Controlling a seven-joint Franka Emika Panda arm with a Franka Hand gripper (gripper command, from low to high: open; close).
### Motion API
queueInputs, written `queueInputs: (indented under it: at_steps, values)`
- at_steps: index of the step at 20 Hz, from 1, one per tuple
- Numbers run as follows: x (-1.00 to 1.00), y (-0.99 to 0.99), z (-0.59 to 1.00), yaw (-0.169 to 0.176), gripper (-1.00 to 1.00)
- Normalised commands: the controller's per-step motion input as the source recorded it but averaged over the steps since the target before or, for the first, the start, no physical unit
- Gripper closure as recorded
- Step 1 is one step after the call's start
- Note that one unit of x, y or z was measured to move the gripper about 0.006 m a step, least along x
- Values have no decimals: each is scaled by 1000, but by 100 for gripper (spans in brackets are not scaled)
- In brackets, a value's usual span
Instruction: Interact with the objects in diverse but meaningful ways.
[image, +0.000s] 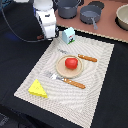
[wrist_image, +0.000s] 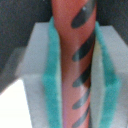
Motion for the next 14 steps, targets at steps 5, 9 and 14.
queueInputs:
  at_steps: [5,9,14]
  values:
    - [0,-68,885,3,100]
    - [179,-194,1000,-12,100]
    - [681,-469,899,-7,100]
